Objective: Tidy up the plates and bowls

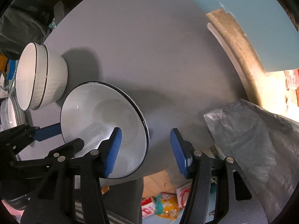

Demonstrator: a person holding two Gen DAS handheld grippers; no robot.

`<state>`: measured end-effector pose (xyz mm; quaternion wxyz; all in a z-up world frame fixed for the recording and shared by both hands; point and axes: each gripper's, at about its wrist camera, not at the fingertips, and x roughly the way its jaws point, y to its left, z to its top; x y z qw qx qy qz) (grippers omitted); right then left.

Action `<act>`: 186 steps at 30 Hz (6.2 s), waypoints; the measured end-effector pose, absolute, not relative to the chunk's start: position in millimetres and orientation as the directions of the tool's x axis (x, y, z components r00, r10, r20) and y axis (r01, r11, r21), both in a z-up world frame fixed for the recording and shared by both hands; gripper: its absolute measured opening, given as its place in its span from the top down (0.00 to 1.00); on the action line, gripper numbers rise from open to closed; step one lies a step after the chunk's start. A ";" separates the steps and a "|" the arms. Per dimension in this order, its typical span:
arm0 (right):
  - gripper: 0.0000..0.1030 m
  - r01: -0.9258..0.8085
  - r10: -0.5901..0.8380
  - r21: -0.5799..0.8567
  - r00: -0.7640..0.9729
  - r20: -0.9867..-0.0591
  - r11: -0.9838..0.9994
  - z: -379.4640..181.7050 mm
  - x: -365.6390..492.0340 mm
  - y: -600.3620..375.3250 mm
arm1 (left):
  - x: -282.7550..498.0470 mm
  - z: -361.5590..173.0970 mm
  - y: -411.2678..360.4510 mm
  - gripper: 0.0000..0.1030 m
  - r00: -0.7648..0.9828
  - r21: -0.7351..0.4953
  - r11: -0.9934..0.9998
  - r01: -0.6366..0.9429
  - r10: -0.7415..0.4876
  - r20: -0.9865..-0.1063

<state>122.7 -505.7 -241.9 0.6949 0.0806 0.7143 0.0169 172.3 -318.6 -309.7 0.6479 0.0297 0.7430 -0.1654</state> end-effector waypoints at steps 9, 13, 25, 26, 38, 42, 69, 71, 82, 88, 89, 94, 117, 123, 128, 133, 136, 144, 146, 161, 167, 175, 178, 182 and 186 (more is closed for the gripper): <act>0.77 0.102 0.157 0.153 -0.035 -0.987 0.983 -249.6 129.1 -502.7 | 177.1 -316.6 -326.9 0.76 -0.160 -0.212 0.934 0.289 -0.171 -0.972; 0.86 0.099 0.157 0.153 -0.036 -0.987 0.983 -249.9 132.4 -503.4 | 177.7 -315.1 -332.5 0.85 -0.147 -0.200 0.928 0.314 -0.161 -0.976; 0.92 0.127 0.158 0.152 -0.038 -0.987 0.980 -252.1 129.5 -507.9 | 178.9 -315.5 -334.5 0.89 -0.139 -0.191 0.918 0.347 -0.151 -0.979; 0.93 0.130 0.159 0.153 -0.037 -0.987 0.980 -251.9 128.9 -508.0 | 178.1 -315.5 -336.6 0.89 -0.139 -0.192 0.918 0.347 -0.152 -0.979; 0.95 0.149 0.210 0.201 -0.045 -0.977 0.968 -239.6 119.3 -501.3 | 168.9 -296.5 -330.0 0.90 -0.112 -0.173 0.915 0.366 -0.141 -0.984; 0.95 0.123 0.197 0.191 -0.038 -0.980 0.974 -222.8 122.3 -491.0 | 165.4 -277.1 -323.9 0.90 -0.086 -0.171 0.913 0.371 -0.150 -0.985; 0.95 -0.098 0.211 0.206 0.046 -0.976 0.974 -154.8 195.1 -389.6 | 218.0 -209.2 -219.2 0.90 0.070 -0.117 0.980 0.163 -0.130 -0.989; 0.95 -0.118 0.200 0.194 0.040 -0.979 0.974 -159.8 202.3 -379.6 | 221.5 -212.8 -213.2 0.90 0.063 -0.114 0.983 0.147 -0.124 -0.990; 0.94 -0.141 0.196 0.196 -0.019 -0.980 0.970 -182.0 221.9 -362.9 | 234.1 -237.0 -198.9 0.90 0.018 -0.094 0.991 0.099 -0.096 -0.995; 0.94 -0.158 0.177 0.182 -0.044 -0.983 0.971 -191.8 223.5 -360.3 | 234.8 -248.4 -198.2 0.90 -0.016 -0.101 0.992 0.081 -0.100 -0.995; 0.94 -0.160 0.178 0.184 -0.048 -0.983 0.970 -193.6 224.0 -359.2 | 235.2 -248.9 -198.5 0.90 -0.013 -0.092 0.992 0.085 -0.091 -0.996; 0.93 -0.185 0.154 0.161 -0.052 -0.987 0.969 -199.2 224.6 -358.9 | 236.3 -251.2 -201.2 0.89 -0.017 -0.072 0.993 0.093 -0.071 -0.997; 0.67 -0.182 0.168 0.173 -0.039 -0.985 0.968 -192.5 220.8 -349.8 | 229.1 -249.2 -190.5 0.70 0.014 -0.046 0.996 0.070 -0.047 -0.999; 0.50 -0.187 0.141 0.139 -0.004 -0.990 0.972 -181.4 218.5 -348.1 | 225.7 -240.9 -188.1 0.62 0.034 -0.053 0.997 0.064 -0.056 -0.998; 0.38 -0.193 0.118 0.105 0.057 -0.991 0.976 -163.7 218.2 -350.9 | 223.6 -235.2 -185.6 0.60 0.045 -0.065 0.996 0.055 -0.067 -0.997; 0.38 -0.175 0.105 0.088 0.087 -0.991 0.981 -151.9 215.4 -361.4 | 218.6 -223.7 -182.3 0.59 0.062 -0.080 0.996 0.042 -0.082 -0.995; 0.38 -0.159 0.093 0.075 0.105 -0.990 0.984 -145.1 210.7 -368.1 | 213.6 -216.6 -179.9 0.51 0.074 -0.089 0.995 0.038 -0.092 -0.993; 0.38 -0.145 0.081 0.057 0.164 -0.983 0.988 -129.2 193.3 -383.2 | 197.6 -199.9 -172.9 0.47 0.118 -0.093 0.995 0.036 -0.097 -0.988; 0.38 -0.143 0.084 0.059 0.180 -0.980 0.988 -125.8 188.3 -386.3 | 193.2 -197.4 -171.0 0.44 0.125 -0.098 0.994 0.038 -0.102 -0.987; 0.38 -0.086 0.141 0.130 0.141 -0.980 0.988 -145.1 165.2 -417.1 | 173.9 -205.6 -147.3 0.31 0.098 -0.179 0.983 -0.027 -0.176 -0.980; 0.38 -0.086 0.149 0.138 0.126 -0.981 0.987 -154.9 166.7 -419.2 | 176.5 -214.2 -150.6 0.29 0.073 -0.168 0.985 -0.026 -0.166 -0.983; 0.38 -0.094 0.159 0.149 0.112 -0.981 0.984 -164.2 173.7 -418.6 | 189.9 -215.9 -163.6 0.22 0.063 -0.163 0.987 -0.004 -0.163 -0.985; 0.38 -0.106 0.163 0.152 0.105 -0.981 0.983 -167.9 179.1 -414.4 | 196.8 -218.6 -166.1 0.21 0.057 -0.162 0.987 -0.007 -0.161 -0.985; 0.38 -0.125 0.171 0.160 0.084 -0.982 0.979 -173.8 186.6 -408.4 | 207.2 -225.4 -168.8 0.20 0.044 -0.162 0.987 -0.014 -0.162 -0.986; 0.37 -0.143 0.187 0.177 0.065 -0.980 0.974 -182.0 196.4 -400.5 | 217.6 -234.8 -171.0 0.20 0.028 -0.157 0.987 -0.021 -0.156 -0.987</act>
